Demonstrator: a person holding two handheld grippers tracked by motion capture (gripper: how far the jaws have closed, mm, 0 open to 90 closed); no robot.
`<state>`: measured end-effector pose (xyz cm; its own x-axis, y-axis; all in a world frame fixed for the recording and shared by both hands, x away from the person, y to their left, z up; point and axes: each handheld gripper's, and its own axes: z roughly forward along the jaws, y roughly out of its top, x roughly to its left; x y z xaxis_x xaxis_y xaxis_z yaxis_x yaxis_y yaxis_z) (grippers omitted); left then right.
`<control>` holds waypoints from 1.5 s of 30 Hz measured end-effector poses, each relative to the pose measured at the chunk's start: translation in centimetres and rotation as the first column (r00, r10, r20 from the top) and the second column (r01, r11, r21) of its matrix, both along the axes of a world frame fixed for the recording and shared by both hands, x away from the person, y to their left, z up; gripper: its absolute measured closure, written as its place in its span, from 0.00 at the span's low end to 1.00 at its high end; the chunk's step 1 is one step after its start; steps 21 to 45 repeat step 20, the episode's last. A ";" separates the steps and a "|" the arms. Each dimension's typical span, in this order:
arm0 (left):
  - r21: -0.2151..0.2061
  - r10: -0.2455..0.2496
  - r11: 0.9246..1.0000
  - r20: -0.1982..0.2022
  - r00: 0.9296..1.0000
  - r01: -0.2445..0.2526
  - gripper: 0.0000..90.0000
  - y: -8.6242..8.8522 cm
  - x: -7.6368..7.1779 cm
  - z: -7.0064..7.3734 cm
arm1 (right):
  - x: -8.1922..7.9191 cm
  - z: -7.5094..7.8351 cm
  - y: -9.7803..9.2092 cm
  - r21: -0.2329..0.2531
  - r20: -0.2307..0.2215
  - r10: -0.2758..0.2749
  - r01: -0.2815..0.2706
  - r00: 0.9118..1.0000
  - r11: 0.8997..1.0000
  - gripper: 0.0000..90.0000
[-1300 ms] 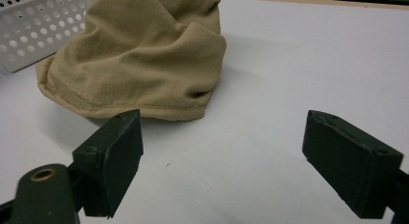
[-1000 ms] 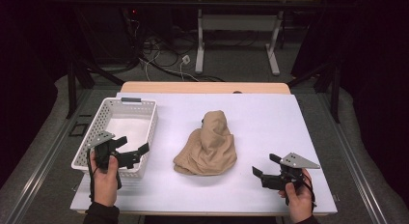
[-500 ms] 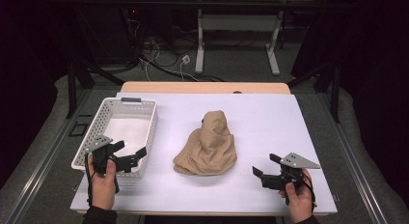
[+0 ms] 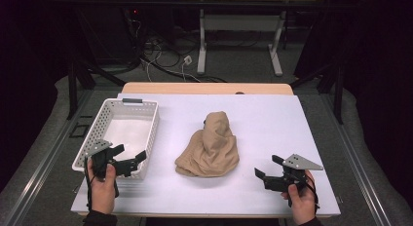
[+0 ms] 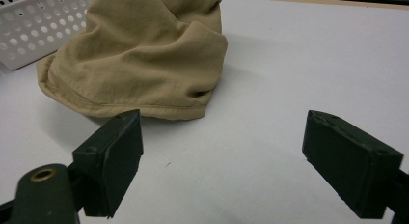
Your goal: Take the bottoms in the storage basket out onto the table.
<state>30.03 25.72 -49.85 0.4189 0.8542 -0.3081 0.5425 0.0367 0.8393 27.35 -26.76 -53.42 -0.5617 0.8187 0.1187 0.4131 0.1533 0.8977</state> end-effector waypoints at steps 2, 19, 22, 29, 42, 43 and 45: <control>0.000 0.000 1.000 -0.001 1.000 0.000 0.01 0.0 0.0 0.0 | 0.0 0.0 0.0 -0.001 0.002 0.002 -0.002 1.000 1.000 0.16; -0.005 0.005 1.000 -0.005 1.000 -0.005 0.01 0.1 0.1 -0.2 | 0.0 0.0 0.0 -0.005 0.000 0.006 -0.006 1.000 1.000 0.16; -0.005 0.006 1.000 -0.004 1.000 -0.006 0.01 0.1 0.1 -0.2 | 0.0 0.0 0.0 -0.006 0.000 0.006 -0.006 1.000 1.000 0.16; -0.005 0.006 1.000 -0.004 1.000 -0.006 0.01 0.1 0.1 -0.2 | 0.0 0.0 0.0 -0.006 0.000 0.006 -0.006 1.000 1.000 0.16; -0.005 0.006 1.000 -0.004 1.000 -0.006 0.01 0.1 0.1 -0.2 | 0.0 0.0 0.0 -0.006 0.000 0.006 -0.006 1.000 1.000 0.16; -0.005 0.006 1.000 -0.004 1.000 -0.006 0.01 0.1 0.1 -0.2 | 0.0 0.0 0.0 -0.006 0.000 0.006 -0.006 1.000 1.000 0.16; -0.005 0.006 1.000 -0.004 1.000 -0.006 0.01 0.1 0.1 -0.2 | 0.0 0.0 0.0 -0.006 0.000 0.006 -0.006 1.000 1.000 0.16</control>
